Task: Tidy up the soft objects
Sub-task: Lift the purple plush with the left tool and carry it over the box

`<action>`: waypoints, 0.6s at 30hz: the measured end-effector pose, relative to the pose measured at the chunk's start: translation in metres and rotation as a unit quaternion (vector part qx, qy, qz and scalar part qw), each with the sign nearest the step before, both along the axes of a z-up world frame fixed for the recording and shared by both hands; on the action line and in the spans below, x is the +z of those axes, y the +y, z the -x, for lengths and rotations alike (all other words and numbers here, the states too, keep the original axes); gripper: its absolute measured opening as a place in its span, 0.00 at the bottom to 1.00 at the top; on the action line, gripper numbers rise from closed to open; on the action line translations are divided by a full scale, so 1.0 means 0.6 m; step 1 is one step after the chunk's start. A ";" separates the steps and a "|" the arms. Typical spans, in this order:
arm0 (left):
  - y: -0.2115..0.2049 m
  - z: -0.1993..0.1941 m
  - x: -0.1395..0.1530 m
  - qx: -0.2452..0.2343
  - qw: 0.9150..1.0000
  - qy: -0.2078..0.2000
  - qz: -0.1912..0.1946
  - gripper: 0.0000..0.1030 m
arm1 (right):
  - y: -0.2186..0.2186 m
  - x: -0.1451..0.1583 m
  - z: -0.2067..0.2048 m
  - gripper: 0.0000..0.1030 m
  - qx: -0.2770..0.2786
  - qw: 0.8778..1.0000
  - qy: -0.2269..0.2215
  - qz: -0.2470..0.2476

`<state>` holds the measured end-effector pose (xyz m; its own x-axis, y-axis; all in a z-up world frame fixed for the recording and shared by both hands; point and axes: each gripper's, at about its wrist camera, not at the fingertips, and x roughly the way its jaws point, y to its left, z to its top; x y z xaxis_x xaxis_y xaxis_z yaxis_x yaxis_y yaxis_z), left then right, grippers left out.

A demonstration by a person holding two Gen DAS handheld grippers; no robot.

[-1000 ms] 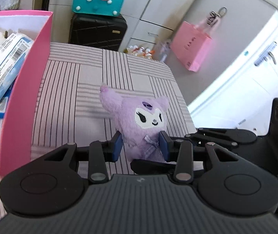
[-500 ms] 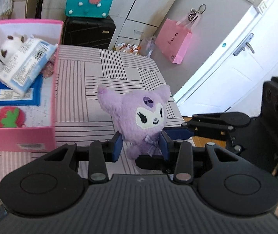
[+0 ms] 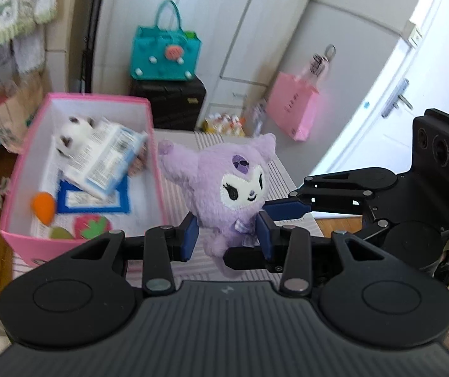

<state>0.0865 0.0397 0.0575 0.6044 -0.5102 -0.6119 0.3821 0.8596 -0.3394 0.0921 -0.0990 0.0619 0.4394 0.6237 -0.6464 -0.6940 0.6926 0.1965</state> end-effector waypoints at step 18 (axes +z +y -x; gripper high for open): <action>0.122 -0.157 -0.009 0.087 0.996 0.027 -0.004 0.37 | 0.118 -0.026 -0.199 0.48 0.031 0.997 0.066 -0.032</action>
<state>0.1805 0.1129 0.0521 0.6492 -0.3953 -0.6499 0.2085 0.9141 -0.3477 0.2112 -0.0281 0.0463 0.3125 0.6894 -0.6535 -0.7006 0.6319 0.3316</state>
